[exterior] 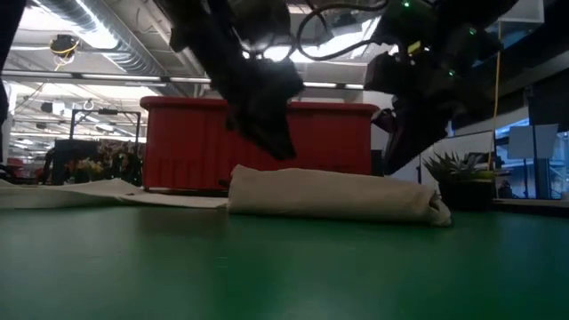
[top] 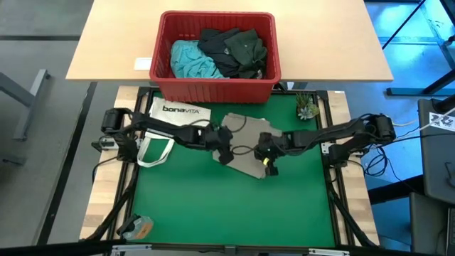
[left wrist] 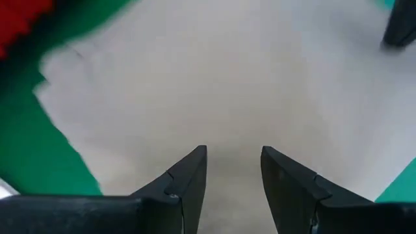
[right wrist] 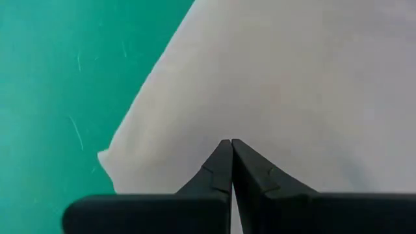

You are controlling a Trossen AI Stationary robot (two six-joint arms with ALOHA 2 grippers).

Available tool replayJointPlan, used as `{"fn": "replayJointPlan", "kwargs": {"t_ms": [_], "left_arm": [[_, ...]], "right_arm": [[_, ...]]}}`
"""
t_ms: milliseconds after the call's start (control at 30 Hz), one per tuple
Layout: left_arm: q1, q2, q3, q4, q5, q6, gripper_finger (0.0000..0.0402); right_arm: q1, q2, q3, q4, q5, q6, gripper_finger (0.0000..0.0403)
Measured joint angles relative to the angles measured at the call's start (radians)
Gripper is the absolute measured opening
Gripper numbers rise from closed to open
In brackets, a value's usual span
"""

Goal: Fold Laundry from Bin
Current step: Fold the light brown shorts

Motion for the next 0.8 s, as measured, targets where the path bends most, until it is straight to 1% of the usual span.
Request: {"fn": "replayJointPlan", "kwargs": {"t_ms": [233, 467, 667, 800], "left_arm": [[-0.013, 0.104, 0.000, -0.040, -0.001, -0.027, 0.0141], [-0.012, 0.138, 0.002, -0.033, 0.000, -0.027, 0.0141], [-0.012, 0.116, 0.001, -0.025, 0.017, -0.052, 0.0141], [-0.012, 0.061, -0.001, -0.030, 0.021, -0.051, 0.0141]], "right_arm": [[0.008, 0.000, -0.113, 0.048, 0.019, 0.030, 0.0007], [0.008, -0.003, -0.191, 0.071, 0.047, 0.038, 0.0007], [0.008, -0.004, -0.187, 0.051, 0.070, 0.047, 0.0007], [0.008, -0.021, -0.122, -0.093, 0.094, 0.042, 0.0007]]}}
